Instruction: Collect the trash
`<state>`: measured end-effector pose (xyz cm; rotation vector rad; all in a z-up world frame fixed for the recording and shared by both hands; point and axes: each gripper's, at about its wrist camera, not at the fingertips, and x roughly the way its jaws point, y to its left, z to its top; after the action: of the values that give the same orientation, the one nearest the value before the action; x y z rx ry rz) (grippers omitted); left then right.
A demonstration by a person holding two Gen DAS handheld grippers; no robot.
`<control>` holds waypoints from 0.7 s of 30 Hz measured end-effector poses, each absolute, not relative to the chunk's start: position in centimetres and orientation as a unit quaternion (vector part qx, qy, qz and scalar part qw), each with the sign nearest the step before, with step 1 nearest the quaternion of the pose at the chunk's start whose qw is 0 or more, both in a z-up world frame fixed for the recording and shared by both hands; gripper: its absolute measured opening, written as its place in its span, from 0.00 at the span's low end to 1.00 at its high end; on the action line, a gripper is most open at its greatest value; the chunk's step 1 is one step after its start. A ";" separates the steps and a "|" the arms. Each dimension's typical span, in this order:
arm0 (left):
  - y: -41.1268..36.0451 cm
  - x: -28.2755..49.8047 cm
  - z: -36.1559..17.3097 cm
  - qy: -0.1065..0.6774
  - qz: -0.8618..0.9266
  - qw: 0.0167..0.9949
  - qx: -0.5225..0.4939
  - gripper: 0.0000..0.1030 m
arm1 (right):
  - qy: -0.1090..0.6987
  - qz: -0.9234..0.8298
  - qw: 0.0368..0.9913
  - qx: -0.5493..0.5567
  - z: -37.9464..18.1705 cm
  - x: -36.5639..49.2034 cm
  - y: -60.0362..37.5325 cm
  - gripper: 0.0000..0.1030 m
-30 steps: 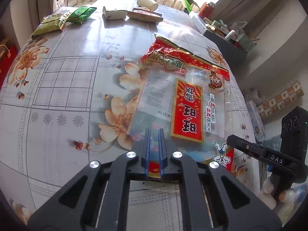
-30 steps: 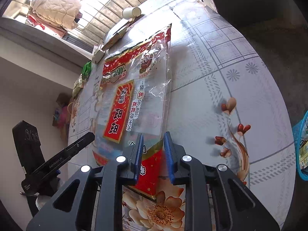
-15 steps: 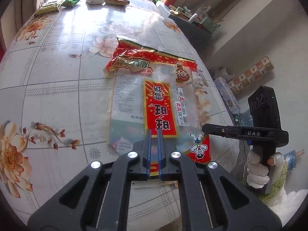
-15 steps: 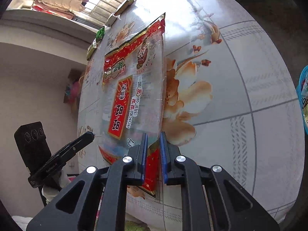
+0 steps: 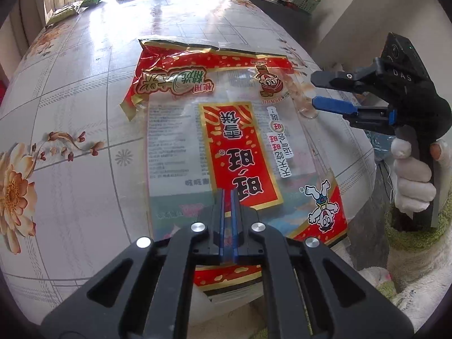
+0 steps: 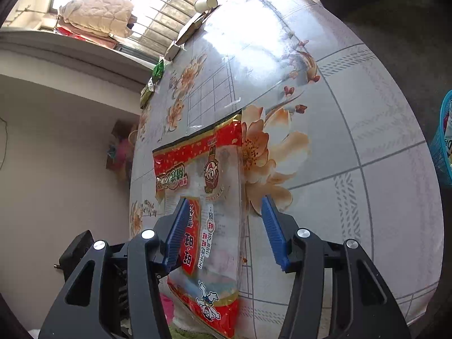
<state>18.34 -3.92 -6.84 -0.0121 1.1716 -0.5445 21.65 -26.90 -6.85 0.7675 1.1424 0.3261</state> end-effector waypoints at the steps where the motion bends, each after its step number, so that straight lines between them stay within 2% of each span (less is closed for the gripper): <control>1: -4.1 18.2 -6.8 0.545 -0.254 0.799 -0.004 0.04 | 0.524 0.151 0.758 0.358 -7.3 22.8 -26.7 0.50; 4: -3.9 18.2 -6.8 0.543 -0.257 0.799 -0.013 0.04 | 0.509 0.178 0.749 0.385 -8.1 25.2 -26.2 0.50; 6: -3.6 18.1 -7.0 0.541 -0.261 0.799 -0.025 0.04 | 0.509 0.184 0.746 0.388 -8.4 26.4 -25.4 0.42; 8: -2.8 18.2 -7.1 0.543 -0.265 0.796 -0.045 0.04 | 0.503 0.192 0.739 0.404 -8.8 26.8 -24.8 0.24; 11: -2.0 18.6 -7.4 0.551 -0.270 0.785 -0.083 0.01 | 0.470 0.228 0.735 0.431 -7.8 26.1 -25.0 0.14; 16: -0.9 19.8 -8.2 0.564 -0.288 0.759 -0.151 0.01 | 0.428 0.297 0.736 0.433 -4.8 23.7 -25.3 0.13; 21: -1.3 20.2 -8.2 0.560 -0.292 0.759 -0.157 0.01 | 0.413 0.353 0.759 0.359 -1.3 19.8 -24.6 0.13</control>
<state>20.24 -1.30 -8.17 -0.3415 1.2204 -0.6364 19.80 -24.60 -1.28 0.7831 0.9003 0.7684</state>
